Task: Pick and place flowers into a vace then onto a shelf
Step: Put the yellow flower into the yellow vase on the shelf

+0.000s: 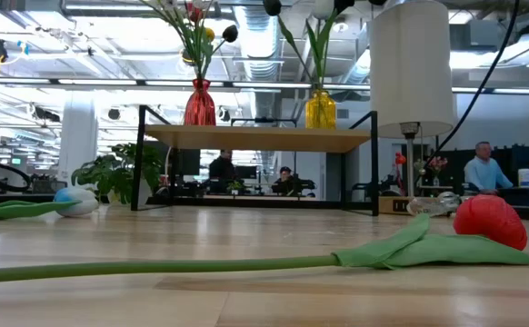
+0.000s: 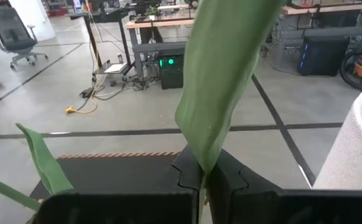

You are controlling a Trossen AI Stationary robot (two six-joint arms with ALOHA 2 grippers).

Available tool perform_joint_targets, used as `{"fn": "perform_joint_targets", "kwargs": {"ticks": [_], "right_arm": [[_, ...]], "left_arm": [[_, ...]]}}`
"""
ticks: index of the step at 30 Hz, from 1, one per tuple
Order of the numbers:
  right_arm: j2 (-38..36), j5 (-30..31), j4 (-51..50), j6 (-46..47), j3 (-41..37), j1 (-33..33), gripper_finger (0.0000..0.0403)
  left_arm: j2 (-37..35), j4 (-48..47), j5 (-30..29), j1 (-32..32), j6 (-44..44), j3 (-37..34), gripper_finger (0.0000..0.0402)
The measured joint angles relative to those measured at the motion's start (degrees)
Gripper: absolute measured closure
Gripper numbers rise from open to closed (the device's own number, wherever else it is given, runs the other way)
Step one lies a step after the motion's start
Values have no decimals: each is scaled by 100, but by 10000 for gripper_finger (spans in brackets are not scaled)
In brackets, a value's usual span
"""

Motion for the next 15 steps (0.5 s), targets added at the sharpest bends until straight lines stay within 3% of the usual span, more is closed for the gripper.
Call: {"fn": "perform_joint_targets", "kwargs": {"ticks": [15], "right_arm": [[0, -180, -11, 190, 0, 2, 357]], "left_arm": [[0, 5, 2, 0, 0, 0, 237]]}}
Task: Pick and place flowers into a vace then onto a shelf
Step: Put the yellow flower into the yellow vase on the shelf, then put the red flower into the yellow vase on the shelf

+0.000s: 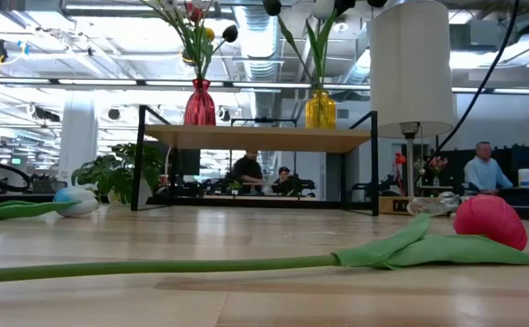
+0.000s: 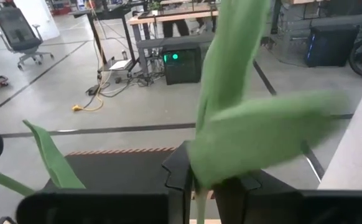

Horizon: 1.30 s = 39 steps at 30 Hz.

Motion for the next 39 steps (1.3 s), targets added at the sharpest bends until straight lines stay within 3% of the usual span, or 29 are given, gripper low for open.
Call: {"fn": "perform_joint_targets", "kwargs": {"ticks": [15, 24, 35, 39], "right_arm": [[0, -351, -186, -46, 2, 4, 267], [-7, -328, -562, 241, 2, 362, 215], [-312, 853, -636, 352, 116, 1049, 210], [-603, 903, -589, 329, 136, 1452, 220]], "left_arm": [[0, 0, 2, 0, 0, 0, 237], [0, -1, 0, 0, 77, -1, 237], [0, -3, 2, -2, 366, -2, 237], [0, -3, -45, 0, 488, -2, 237]]}}
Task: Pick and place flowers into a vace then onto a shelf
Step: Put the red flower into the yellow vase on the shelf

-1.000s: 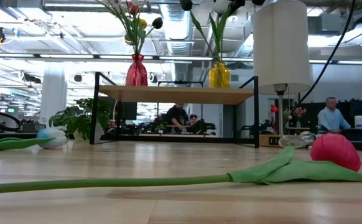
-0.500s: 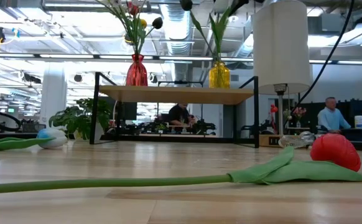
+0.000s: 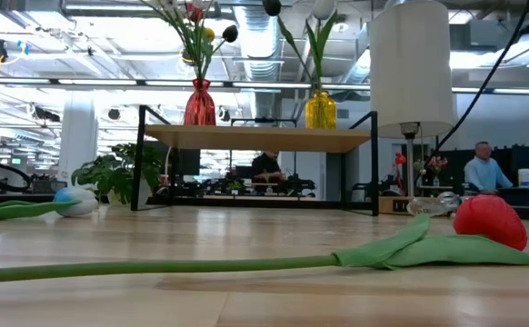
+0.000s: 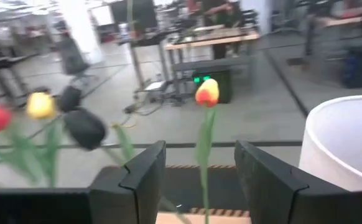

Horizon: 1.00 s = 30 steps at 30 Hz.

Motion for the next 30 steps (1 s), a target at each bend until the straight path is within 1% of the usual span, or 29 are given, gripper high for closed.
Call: {"fn": "perform_joint_targets", "kwargs": {"ticks": [3, 5, 7, 9, 11, 13, 16, 19, 22, 25, 27, 28, 30], "right_arm": [[-174, -305, 162, -506, 7, 363, 229], [-227, -848, 410, -1100, 7, 620, 235], [-225, -1630, 774, -1740, 6, 887, 241], [-200, -2668, 1231, -2328, 4, 1164, 248], [-126, -3753, 1753, -2633, 7, 1448, 257], [26, -4733, 2230, -2660, 7, 1702, 266], [292, -5834, 2742, -2496, -3, 2060, 279], [592, -6475, 2953, -2079, 6, 2398, 289], [971, -6890, 2645, -1362, 2, 2717, 295], [1353, -7447, 1918, -478, -9, 3022, 295], [1598, -7788, 1386, 184, -7, 3243, 295], [1727, -7902, 1055, 465, -7, 3368, 295], [1994, -8146, 596, 897, -7, 3645, 295]], "left_arm": [[0, 3, -59, 38, 108, 0, 237], [0, 3, -85, 76, 176, 0, 237], [0, 32, -105, 114, 284, 0, 237], [0, 68, -110, 131, 383, 0, 237], [0, 72, -133, 129, 446, 0, 237], [0, 91, -136, 122, 511, 0, 237], [0, 97, -137, 111, 552, 0, 237], [0, 245, -9, 114, 552, 0, 237], [0, 551, 165, 111, 659, 0, 237], [0, 1163, 388, 111, 1236, 0, 237], [0, 1731, 753, 114, 1830, 0, 237], [0, 2052, 1041, 115, 2198, 0, 237], [0, 2734, 1880, 158, 3041, 0, 237]]}}
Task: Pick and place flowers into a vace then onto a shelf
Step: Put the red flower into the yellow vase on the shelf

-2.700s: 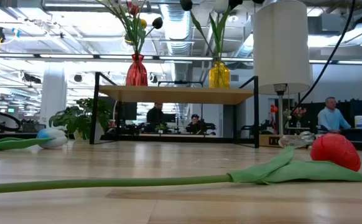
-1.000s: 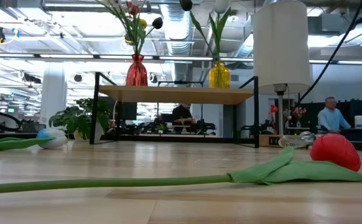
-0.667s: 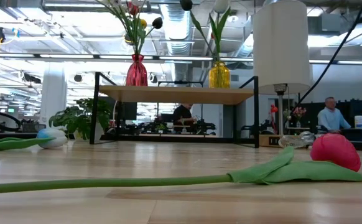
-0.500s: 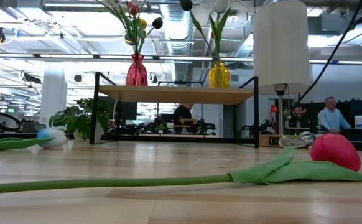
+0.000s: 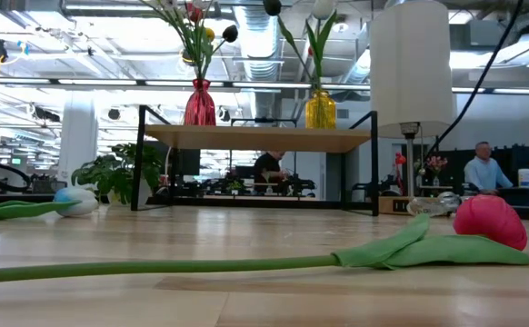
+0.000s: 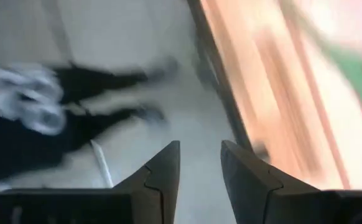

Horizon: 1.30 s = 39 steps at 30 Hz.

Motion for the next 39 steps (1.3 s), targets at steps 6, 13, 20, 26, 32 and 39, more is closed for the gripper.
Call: {"fn": "perform_joint_targets", "kwargs": {"ticks": [6, 13, 20, 26, 32, 39], "right_arm": [[617, 76, -1209, 607, -2, 1009, 295], [1168, 599, -1148, 1770, 0, 1767, 295], [1444, 907, -1147, 2916, -36, 2127, 295], [1421, 1502, -1309, 3410, -92, 2264, 295], [1418, 1680, -1412, 3316, -92, 2216, 295], [1418, 1848, -1703, 3309, -92, 2177, 295]], "left_arm": [[16, 2044, 3174, 308, 1455, 0, 237], [483, 3170, 3830, 838, 1658, 0, 237], [1316, 4167, 4309, 1272, 1965, 0, 237], [2041, 4141, 4546, 1488, 2093, 457, 237], [2778, 2894, 4401, 1483, 2351, 1350, 237], [3590, 1900, 4338, 1430, 2509, 2281, 237]]}}
